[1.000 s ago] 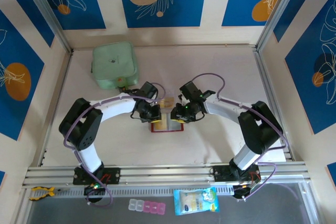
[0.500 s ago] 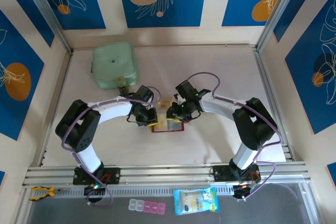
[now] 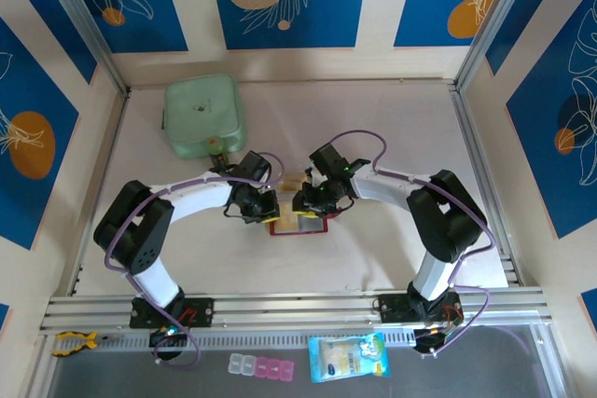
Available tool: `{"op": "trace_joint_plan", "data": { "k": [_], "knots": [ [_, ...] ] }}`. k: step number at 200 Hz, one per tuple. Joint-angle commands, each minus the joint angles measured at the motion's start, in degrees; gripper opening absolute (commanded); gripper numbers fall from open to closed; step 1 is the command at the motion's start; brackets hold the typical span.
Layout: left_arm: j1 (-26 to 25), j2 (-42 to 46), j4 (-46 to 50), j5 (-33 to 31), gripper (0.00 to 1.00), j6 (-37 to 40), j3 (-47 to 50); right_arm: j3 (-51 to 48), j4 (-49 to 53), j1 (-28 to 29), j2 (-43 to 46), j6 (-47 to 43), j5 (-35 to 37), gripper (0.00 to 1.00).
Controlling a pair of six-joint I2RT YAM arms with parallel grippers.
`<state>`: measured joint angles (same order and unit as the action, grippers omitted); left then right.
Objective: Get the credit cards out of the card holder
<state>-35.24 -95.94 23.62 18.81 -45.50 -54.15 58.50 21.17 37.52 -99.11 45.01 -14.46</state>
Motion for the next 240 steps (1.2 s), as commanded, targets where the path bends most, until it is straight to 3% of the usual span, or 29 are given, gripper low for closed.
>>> {"op": "trace_joint_plan", "data": {
  "k": [1, 192, 240],
  "knots": [
    [0.88, -0.56, 1.50, -0.73, 0.12, 0.96, -1.33, 1.35, -0.84, 0.45, -1.17, -0.24, -2.28, 0.30],
    [1.50, -2.50, 2.22, 0.08, 0.09, 1.88, -0.58, 2.50, -2.88, 0.98, -6.70, -0.89, -3.29, 0.29],
    [1.54, -2.61, 2.22, 0.24, 0.09, 1.78, -0.63, 2.50, -3.15, 1.05, -6.80, -1.23, -3.56, 0.23]
  ]
}}
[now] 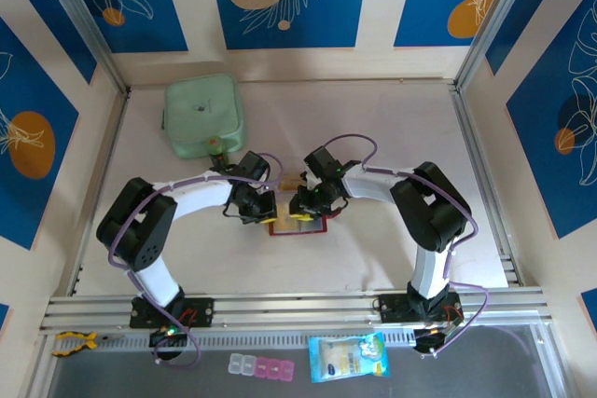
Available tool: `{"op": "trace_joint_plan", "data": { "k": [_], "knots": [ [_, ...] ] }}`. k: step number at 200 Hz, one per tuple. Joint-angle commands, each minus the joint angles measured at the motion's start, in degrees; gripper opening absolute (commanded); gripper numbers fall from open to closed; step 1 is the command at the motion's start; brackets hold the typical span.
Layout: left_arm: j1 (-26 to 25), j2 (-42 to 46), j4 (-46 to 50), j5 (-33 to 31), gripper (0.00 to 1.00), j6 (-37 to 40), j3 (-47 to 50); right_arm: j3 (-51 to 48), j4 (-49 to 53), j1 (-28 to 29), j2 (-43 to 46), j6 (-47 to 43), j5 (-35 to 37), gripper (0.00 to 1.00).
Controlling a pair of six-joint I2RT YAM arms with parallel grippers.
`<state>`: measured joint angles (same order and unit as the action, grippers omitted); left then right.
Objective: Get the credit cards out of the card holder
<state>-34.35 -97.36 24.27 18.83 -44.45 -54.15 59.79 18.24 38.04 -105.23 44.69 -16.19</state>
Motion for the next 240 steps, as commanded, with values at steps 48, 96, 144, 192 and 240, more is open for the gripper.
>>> {"op": "trace_joint_plan", "data": {
  "k": [48, 96, 144, 192, 240],
  "knots": [
    [0.67, -1.21, 1.74, 0.06, 0.09, 0.72, -0.65, 2.09, 4.55, 0.98, 0.81, -1.70, 2.47, 0.26],
    [0.63, -1.25, 1.60, 0.14, 0.08, 0.68, -0.76, 0.96, 3.18, 1.67, 4.44, -3.24, 3.49, 0.26],
    [0.67, -1.17, 1.78, 0.23, 0.08, 0.72, -0.80, 1.64, 1.94, 2.20, 2.52, -4.51, 2.13, 0.25],
    [0.61, -1.15, 1.80, 0.19, 0.08, 0.73, -0.63, 2.09, 1.62, 2.45, 0.84, -4.66, 1.68, 0.25],
    [0.61, -0.99, 1.63, 0.19, 0.07, 0.68, -0.46, 1.82, 1.80, 2.43, -0.19, -4.67, 2.36, 0.24]
  ]
}}
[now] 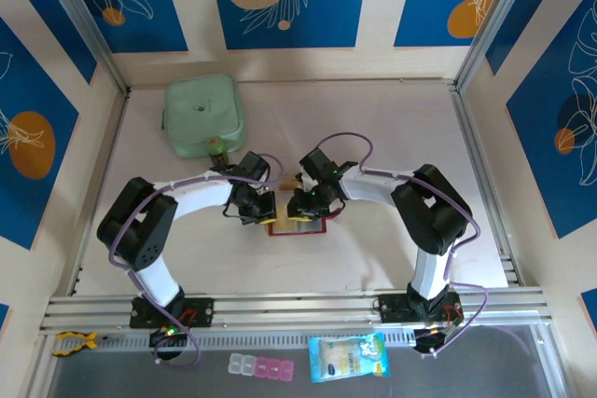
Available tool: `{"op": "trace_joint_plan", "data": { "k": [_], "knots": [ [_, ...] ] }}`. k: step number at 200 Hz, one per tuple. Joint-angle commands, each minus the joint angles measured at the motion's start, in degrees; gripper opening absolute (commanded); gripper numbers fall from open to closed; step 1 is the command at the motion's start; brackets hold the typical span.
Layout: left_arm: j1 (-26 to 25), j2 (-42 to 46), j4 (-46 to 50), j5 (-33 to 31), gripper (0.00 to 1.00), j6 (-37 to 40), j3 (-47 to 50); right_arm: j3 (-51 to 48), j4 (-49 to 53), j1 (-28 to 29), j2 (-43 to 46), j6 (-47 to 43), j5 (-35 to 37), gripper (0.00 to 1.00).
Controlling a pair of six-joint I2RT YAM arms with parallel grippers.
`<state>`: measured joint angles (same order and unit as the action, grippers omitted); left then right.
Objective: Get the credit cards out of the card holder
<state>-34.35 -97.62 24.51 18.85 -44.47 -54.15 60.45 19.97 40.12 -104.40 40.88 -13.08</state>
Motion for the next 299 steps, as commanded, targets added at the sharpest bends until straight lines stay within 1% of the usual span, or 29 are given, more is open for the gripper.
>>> {"op": "trace_joint_plan", "data": {
  "k": [1, 93, 116, 152, 162, 181, 194, 217, 299],
  "knots": [
    [0.61, -0.73, 1.40, 0.20, 0.07, 0.70, -0.45, 1.17, 0.07, 0.38, -1.04, -0.88, -0.73, 0.24],
    [0.61, -0.77, 0.87, 0.48, 0.07, 0.44, -0.19, 1.17, -1.57, 0.39, -2.55, -0.93, -2.87, 0.21],
    [0.65, -0.73, 0.89, 0.48, 0.07, 0.42, -0.09, 1.08, -2.20, 0.39, -2.56, -0.84, -3.55, 0.17],
    [0.68, -0.69, 0.77, 0.42, 0.07, 0.43, 0.01, 1.08, -2.22, 0.40, -2.85, -0.81, -3.71, 0.17],
    [0.63, -0.64, 0.86, 0.45, 0.07, 0.44, 0.01, 1.15, -1.55, 0.40, -2.83, -0.65, -3.17, 0.19],
    [0.68, -0.58, 1.01, 0.27, 0.07, 0.52, 0.05, 2.10, 2.00, 0.44, -2.83, -0.50, 0.02, 0.25],
    [0.60, -0.52, 1.06, 0.26, 0.07, 0.44, 0.14, 2.71, 4.23, 0.39, -2.70, -0.71, 2.08, 0.28],
    [0.65, -0.53, 1.06, 0.24, 0.07, 0.50, 0.10, 2.84, 5.47, 0.39, -1.91, -1.20, 3.47, 0.29],
    [0.63, 0.31, 2.62, -0.06, 0.07, 0.99, -1.63, 3.62, 6.00, 0.93, 1.06, -2.65, 4.07, 0.30]
  ]
}}
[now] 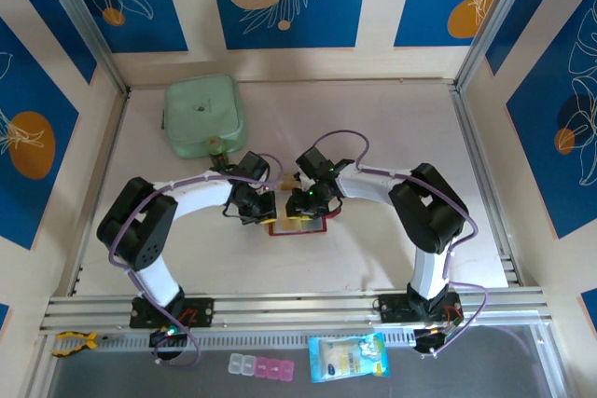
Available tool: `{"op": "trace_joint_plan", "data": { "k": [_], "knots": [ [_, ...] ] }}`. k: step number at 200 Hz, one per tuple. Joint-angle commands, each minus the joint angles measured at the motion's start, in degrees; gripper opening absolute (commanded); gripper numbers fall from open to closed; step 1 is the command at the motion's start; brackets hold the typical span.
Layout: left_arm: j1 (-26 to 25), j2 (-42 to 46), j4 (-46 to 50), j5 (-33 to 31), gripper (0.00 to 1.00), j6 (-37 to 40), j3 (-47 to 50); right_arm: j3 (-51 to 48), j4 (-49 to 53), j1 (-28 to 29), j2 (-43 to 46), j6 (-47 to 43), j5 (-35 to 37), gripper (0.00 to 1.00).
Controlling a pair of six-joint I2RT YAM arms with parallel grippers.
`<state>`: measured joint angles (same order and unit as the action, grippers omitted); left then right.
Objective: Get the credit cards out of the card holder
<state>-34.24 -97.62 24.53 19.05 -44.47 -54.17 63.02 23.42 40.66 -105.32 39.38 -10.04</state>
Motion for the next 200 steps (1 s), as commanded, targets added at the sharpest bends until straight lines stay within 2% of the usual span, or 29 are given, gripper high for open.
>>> {"op": "trace_joint_plan", "data": {
  "k": [1, 69, 116, 200],
  "knots": [
    [0.50, 0.32, 2.56, -0.29, 0.07, 0.97, -1.62, 1.00, 2.53, 0.38, 1.97, -1.19, 1.01, 0.30],
    [0.48, 1.70, 4.22, 0.56, 0.07, 1.30, -4.67, -0.40, 1.54, -0.23, 5.71, -0.54, 0.38, 0.30],
    [-1.53, -0.46, 3.88, 1.87, 0.07, 1.23, -6.62, -2.19, 0.42, -1.86, 6.59, 0.77, -0.67, 0.30],
    [-2.38, -2.65, 1.75, 2.83, 0.00, 0.53, -5.10, -4.49, -1.76, -3.26, 5.57, 2.46, -2.22, 0.29]
  ]
}}
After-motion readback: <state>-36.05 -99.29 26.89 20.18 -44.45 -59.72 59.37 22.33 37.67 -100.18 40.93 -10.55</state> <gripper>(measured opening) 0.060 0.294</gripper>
